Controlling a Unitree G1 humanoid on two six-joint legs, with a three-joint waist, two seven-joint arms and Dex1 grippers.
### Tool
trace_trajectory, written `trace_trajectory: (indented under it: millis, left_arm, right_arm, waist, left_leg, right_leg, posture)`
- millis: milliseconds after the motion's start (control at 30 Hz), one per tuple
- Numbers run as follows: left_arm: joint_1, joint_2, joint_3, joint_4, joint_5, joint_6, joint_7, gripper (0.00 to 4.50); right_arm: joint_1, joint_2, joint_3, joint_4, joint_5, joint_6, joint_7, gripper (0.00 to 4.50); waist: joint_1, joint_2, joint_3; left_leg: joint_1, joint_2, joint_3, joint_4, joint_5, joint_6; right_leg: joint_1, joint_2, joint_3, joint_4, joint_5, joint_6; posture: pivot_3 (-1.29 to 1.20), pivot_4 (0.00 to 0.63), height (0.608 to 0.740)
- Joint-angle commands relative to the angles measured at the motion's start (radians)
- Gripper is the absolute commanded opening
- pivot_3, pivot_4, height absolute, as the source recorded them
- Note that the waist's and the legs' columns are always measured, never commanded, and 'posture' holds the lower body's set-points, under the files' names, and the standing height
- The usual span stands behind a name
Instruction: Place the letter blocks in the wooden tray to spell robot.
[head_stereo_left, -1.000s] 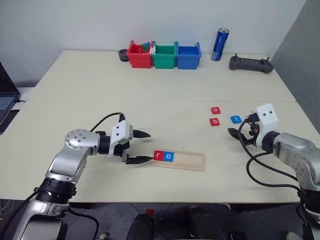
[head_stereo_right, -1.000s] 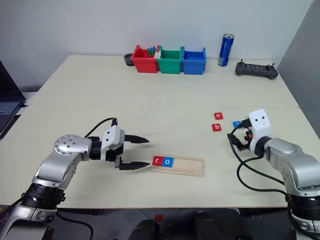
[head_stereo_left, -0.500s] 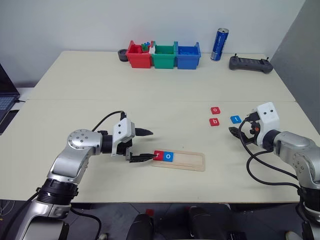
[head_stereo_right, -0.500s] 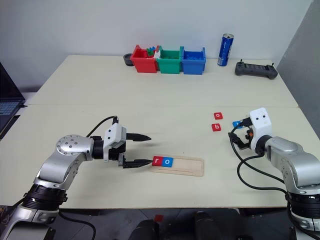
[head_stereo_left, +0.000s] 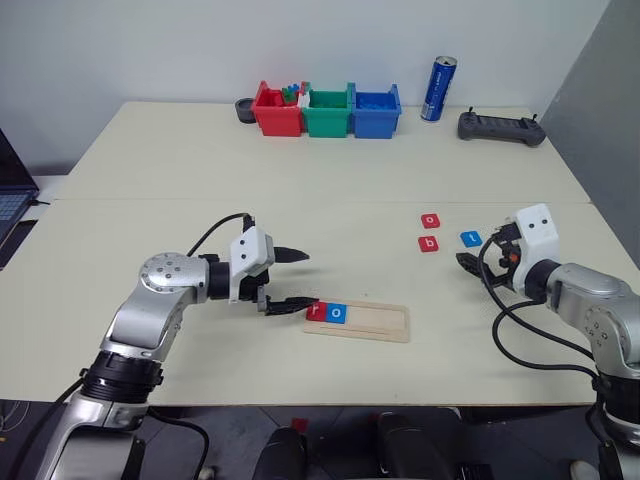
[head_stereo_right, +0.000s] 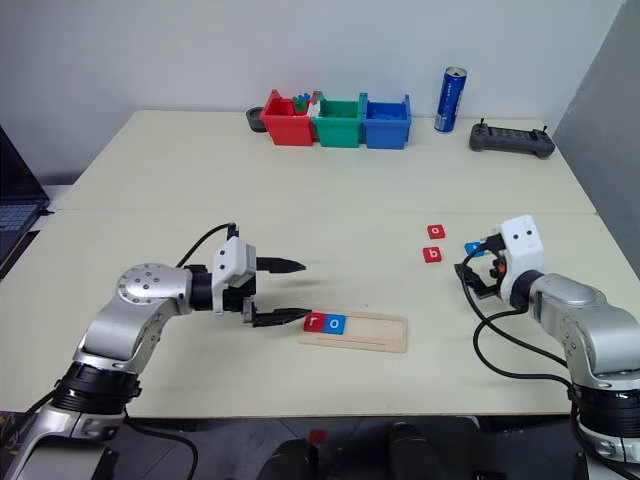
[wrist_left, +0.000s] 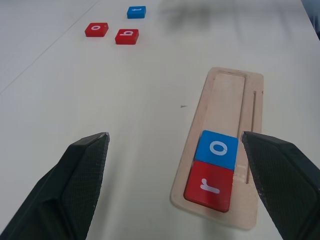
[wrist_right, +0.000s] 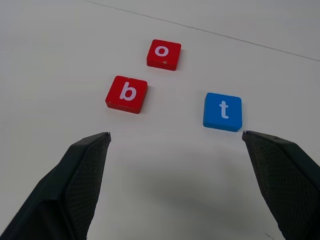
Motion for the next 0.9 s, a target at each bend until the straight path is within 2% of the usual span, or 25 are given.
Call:
trace_trajectory:
  millis: [33, 367, 533, 733, 833, 900]
  left_arm:
    - [-0.021, -0.001, 0.01, -0.009, -0.009, -0.012, -0.003, 4.47]
    - [-0.009, 0.032, 0.018, -0.016, -0.013, -0.018, -0.041, 4.47]
    - [0.004, 0.049, 0.024, -0.017, -0.011, -0.027, -0.052, 4.47]
    - [0.041, 0.073, 0.03, -0.026, -0.008, -0.04, -0.056, 4.47]
    - [0.065, 0.09, 0.03, -0.031, -0.009, -0.056, -0.071, 4.5]
    - [0.077, 0.102, 0.03, -0.027, -0.005, -0.072, -0.083, 4.5]
  right_arm:
    - [-0.045, 0.03, 0.027, -0.013, -0.031, -0.05, -0.013, 4.5]
    - [-0.132, 0.278, 0.178, 0.193, -0.192, -0.172, -0.16, 4.5]
    - [-0.18, 0.338, 0.2, 0.33, -0.251, -0.26, -0.179, 4.5]
    - [-0.21, 0.374, 0.174, 0.402, -0.257, -0.257, -0.181, 4.5]
    - [-0.212, 0.378, 0.159, 0.41, -0.255, -0.244, -0.183, 3.88]
    - [-0.211, 0.384, 0.145, 0.41, -0.252, -0.234, -0.185, 3.18]
  waist:
    - [-0.001, 0.0, 0.0]
    - [-0.005, 0.0, 0.0]
    - [-0.005, 0.001, 0.0]
    - [-0.008, 0.001, 0.0]
    - [-0.009, 0.001, 0.0]
    - [-0.009, 0.001, 0.0]
  left_leg:
    - [0.0, 0.0, 0.0, 0.0, 0.0, 0.0]
    - [-0.001, 0.0, 0.0, 0.0, 0.0, 0.0]
    - [-0.001, 0.0, 0.0, 0.0, 0.0, 0.0]
    - [-0.001, 0.0, 0.0, -0.001, 0.0, 0.0]
    - [-0.001, 0.0, 0.0, -0.001, 0.0, 0.0]
    - [-0.001, 0.0, 0.0, -0.001, 0.0, 0.0]
  right_leg:
    - [0.0, 0.0, 0.0, 0.0, 0.0, 0.0]
    - [-0.001, 0.0, 0.0, 0.0, 0.0, -0.001]
    - [-0.002, 0.0, 0.0, 0.0, 0.0, -0.001]
    - [-0.002, 0.0, 0.0, 0.0, 0.0, -0.001]
    - [-0.002, 0.0, 0.0, 0.001, 0.0, -0.001]
    - [-0.002, 0.0, 0.0, 0.001, 0.0, -0.001]
  posture:
    - [0.0, 0.15, 0.74]
    - [0.0, 0.15, 0.74]
    - [0.0, 0.15, 0.74]
    - [0.0, 0.15, 0.74]
    - [0.0, 0.15, 0.74]
    - [0.0, 0.15, 0.74]
